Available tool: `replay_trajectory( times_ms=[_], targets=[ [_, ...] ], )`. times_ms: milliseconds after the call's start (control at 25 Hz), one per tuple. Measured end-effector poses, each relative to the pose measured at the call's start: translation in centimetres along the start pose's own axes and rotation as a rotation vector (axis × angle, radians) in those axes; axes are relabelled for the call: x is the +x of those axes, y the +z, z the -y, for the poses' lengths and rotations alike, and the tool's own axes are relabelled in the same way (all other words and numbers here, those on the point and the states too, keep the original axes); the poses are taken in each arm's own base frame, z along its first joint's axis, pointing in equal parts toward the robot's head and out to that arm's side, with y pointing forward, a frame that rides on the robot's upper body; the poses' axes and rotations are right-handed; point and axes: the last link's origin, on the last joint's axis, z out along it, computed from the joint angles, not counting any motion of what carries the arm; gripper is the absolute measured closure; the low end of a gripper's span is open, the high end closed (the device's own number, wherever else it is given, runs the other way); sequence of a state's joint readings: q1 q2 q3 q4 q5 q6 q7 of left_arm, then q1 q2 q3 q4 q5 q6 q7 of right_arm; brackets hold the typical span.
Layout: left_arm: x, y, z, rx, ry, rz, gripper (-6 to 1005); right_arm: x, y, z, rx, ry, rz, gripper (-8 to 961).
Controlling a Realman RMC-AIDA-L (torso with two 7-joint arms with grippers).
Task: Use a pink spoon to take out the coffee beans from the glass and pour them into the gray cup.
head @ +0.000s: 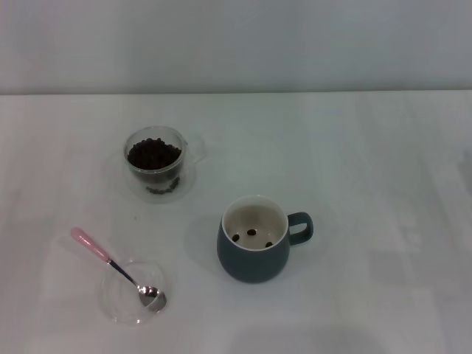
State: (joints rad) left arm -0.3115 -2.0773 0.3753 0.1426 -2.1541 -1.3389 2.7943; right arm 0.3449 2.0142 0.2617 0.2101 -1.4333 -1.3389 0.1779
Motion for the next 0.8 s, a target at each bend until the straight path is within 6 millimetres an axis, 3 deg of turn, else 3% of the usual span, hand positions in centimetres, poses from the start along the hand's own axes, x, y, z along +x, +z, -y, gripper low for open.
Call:
replay_trajectory(
  times_ms=[440, 800],
  targets=[
    [-0.2, 1.1, 0.2, 0.158, -0.104, -0.024, 115, 0.0, 0.4, -0.5, -0.01, 0.007, -0.004, 113],
    [-1.7, 3.5, -0.5, 0.166, -0.121, 0.116, 116, 0.1, 2.2, -1.5, -0.023, 0.012, -0.026, 112]
  ],
)
